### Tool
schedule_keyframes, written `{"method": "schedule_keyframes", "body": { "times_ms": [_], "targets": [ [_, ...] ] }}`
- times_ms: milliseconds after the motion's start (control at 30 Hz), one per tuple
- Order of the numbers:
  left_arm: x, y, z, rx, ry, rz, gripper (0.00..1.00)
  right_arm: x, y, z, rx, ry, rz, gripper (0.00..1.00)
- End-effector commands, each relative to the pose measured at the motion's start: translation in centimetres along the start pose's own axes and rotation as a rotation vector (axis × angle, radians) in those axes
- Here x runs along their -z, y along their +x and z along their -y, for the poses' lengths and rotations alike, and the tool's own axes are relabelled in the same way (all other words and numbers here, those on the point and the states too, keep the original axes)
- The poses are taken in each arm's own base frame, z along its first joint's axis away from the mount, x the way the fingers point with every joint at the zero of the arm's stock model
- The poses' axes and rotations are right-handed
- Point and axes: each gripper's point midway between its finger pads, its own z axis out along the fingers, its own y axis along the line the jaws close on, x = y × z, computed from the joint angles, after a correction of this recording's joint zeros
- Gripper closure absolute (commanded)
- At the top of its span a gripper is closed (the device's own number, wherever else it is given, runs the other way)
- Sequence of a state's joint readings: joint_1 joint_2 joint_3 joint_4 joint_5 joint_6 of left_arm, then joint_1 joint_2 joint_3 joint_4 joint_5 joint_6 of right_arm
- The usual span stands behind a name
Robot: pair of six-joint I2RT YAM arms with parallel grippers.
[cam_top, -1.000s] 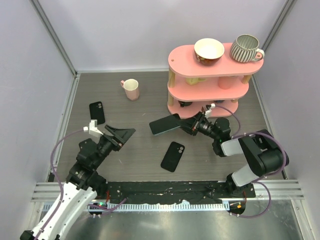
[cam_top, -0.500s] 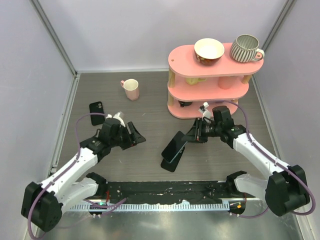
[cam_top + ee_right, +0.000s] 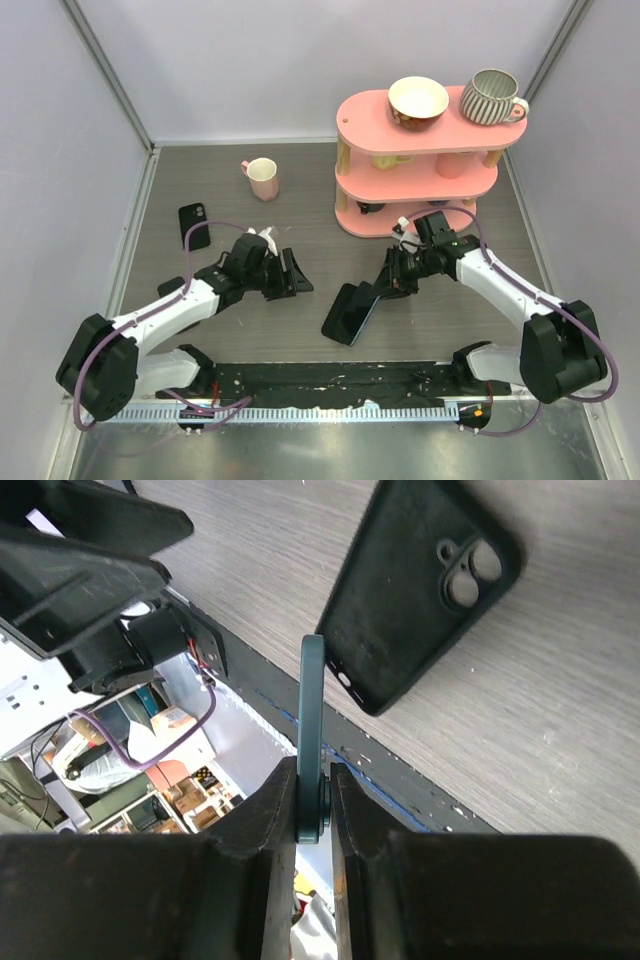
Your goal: Put the phone into the phone case
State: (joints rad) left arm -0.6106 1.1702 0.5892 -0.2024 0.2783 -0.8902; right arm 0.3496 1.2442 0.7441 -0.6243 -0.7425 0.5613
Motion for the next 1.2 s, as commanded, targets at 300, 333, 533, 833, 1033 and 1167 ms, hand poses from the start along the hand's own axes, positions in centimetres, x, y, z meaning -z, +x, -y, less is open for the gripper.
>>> {"method": "schedule_keyframes", "body": {
  "times_ms": [300,333,533,833,1033,1167],
  "targets": [
    [-2.6,1.8,2.6,0.059,0.197,-0.064,0.40,-2.7,-3.1,-0.7,0.095,-0.124,0.031,0.99],
    [-2.8,2.1,2.6,0.056,0.196,-0.065,0.40,-3.1,-3.1,-0.6,0.073,-0.139,0.023,0.99],
    [-3.4,3.5,2.7,0.063,0.208,-0.091,0.40,-4.4,-3.0,1.2,0.093,-0.123,0.025,0.99],
    [-4.3,4.8,1.9,0.070,0.167,-0.099,0.41,-6.2,-3.6,3.9,0.074,-0.057,0.042,0.92],
    [-4.6,5.8,1.4,0.084,0.166,-0.108,0.44,-6.2,-4.8,3.5,0.073,-0.087,0.150,0.92],
    [-4.6,6.9,1.5,0.138,0.187,-0.128,0.46,-6.1,-4.9,4.4,0.061,-0.056,0.204,0.93]
  ]
}}
